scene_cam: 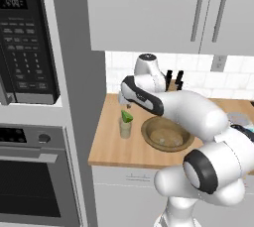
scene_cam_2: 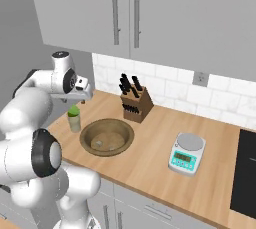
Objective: Grab a lemon wedge from the fridge and one ice cube from the ice bowl, and put them in the glass of lemonade.
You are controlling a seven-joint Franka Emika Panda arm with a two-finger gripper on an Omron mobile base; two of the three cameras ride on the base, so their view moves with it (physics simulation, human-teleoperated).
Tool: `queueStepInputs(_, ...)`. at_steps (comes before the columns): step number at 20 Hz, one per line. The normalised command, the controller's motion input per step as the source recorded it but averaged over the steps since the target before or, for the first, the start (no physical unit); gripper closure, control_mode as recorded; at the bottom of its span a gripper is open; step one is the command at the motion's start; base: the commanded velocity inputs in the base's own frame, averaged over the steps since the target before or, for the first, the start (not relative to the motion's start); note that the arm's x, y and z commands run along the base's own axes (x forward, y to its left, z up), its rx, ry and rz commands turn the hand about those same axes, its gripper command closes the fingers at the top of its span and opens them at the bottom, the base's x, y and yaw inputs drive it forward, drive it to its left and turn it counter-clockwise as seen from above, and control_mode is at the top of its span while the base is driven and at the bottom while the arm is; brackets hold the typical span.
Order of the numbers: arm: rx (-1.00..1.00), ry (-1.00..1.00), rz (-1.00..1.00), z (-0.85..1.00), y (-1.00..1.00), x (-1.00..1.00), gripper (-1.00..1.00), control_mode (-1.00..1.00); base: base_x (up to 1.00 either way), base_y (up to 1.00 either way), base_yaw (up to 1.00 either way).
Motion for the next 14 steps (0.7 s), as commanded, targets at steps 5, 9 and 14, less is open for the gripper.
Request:
queueStepInputs(5,0.02,0.02,-0.07,0.07,-0.50,-0.42,-1.00,-1.00,0.00,0.00,0.00)
queueStepInputs(9,0.05,0.00,-0.06,0.12,-0.35,-0.32,-1.00,-1.00,0.00,0.00,0.00)
queueStepInputs(14,0.05,0.00,-0.02,0.00,-0.44,0.01,-1.00,-1.00,0.00,0.00,0.00)
